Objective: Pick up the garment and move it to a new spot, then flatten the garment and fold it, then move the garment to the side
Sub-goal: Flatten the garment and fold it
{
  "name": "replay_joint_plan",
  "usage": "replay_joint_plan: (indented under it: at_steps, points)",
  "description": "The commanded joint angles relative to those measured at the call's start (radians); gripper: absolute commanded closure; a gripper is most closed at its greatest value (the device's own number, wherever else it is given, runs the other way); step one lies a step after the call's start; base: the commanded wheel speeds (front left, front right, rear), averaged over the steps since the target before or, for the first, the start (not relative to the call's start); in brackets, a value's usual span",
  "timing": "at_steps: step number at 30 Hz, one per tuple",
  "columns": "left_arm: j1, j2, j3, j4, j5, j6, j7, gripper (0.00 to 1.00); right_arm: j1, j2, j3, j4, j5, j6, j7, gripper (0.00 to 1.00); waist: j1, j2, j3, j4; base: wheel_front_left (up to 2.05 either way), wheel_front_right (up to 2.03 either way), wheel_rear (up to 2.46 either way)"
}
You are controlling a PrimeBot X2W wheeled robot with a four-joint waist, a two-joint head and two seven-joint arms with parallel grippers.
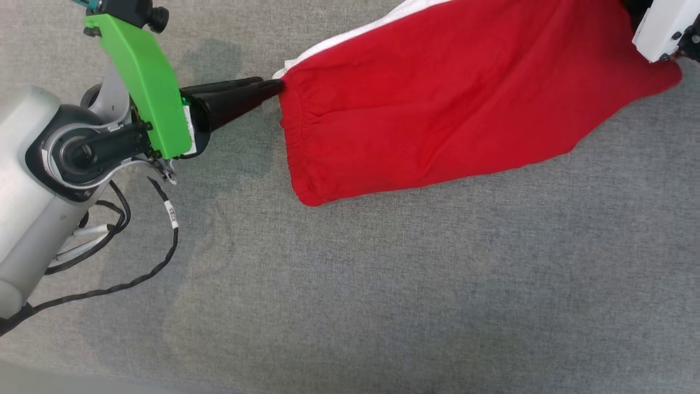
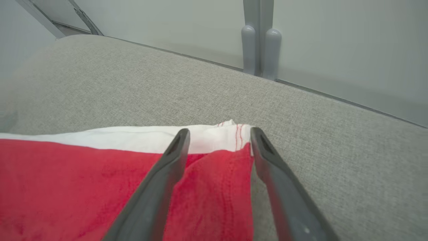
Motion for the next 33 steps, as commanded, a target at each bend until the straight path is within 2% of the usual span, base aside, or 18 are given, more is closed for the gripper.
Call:
replay_joint_plan:
  at_steps: [1,7,11,15,18,23,28,33]
  points:
    - [0.003,0.004,0.001,0.005,0.002,-0.005,0.003,0.0,-0.007,0.007,0.007,0.011,0.01,0.0,-0.024,0.0,-0.0001,-0.0001,-0.027,-0.009,0.0,0.0,0.0]
    - [0.039,0.045,0.018,-0.03,0.037,-0.007,-0.048,0.0,0.045,0.041,-0.006,0.094,0.032,0.0,-0.194,0.0,-0.0001,-0.0001,-0.111,-0.03,0.0,0.0,0.0]
    - [0.088,0.089,0.044,-0.082,0.15,-0.008,-0.217,0.0,0.108,0.076,-0.026,0.179,0.033,0.0,-0.331,0.0,-0.0001,-0.0001,-0.178,-0.038,0.0,0.0,0.0]
    - [0.176,0.091,0.041,-0.11,0.247,0.01,-0.385,0.0,0.188,0.112,-0.032,0.237,0.063,0.0,-0.376,0.0,-0.0001,-0.0001,-0.223,-0.03,0.0,0.0,0.0]
    - [0.22,0.102,0.048,-0.13,0.333,0.068,-0.505,0.0,0.218,0.116,-0.033,0.271,0.082,0.0,-0.383,0.0,-0.0001,-0.0001,-0.232,-0.014,0.0,0.0,0.0]
    - [0.29,0.087,0.021,-0.167,0.517,0.176,-0.705,0.0,0.251,0.133,-0.038,0.338,0.132,0.0,-0.361,0.0,-0.0001,-0.0001,-0.224,0.027,0.0,0.0,0.0]
    - [0.36,0.044,0.016,-0.149,0.577,0.221,-0.807,0.0,0.267,0.128,-0.043,0.368,0.212,0.0,-0.283,0.0,-0.0001,-0.0001,-0.212,0.07,0.0,0.0,0.0]
    - [0.441,-0.018,0.044,-0.133,0.571,0.209,-0.836,0.0,0.275,0.126,-0.042,0.415,0.28,0.0,-0.183,0.0,-0.0001,-0.0001,-0.21,0.107,0.0,0.0,0.0]
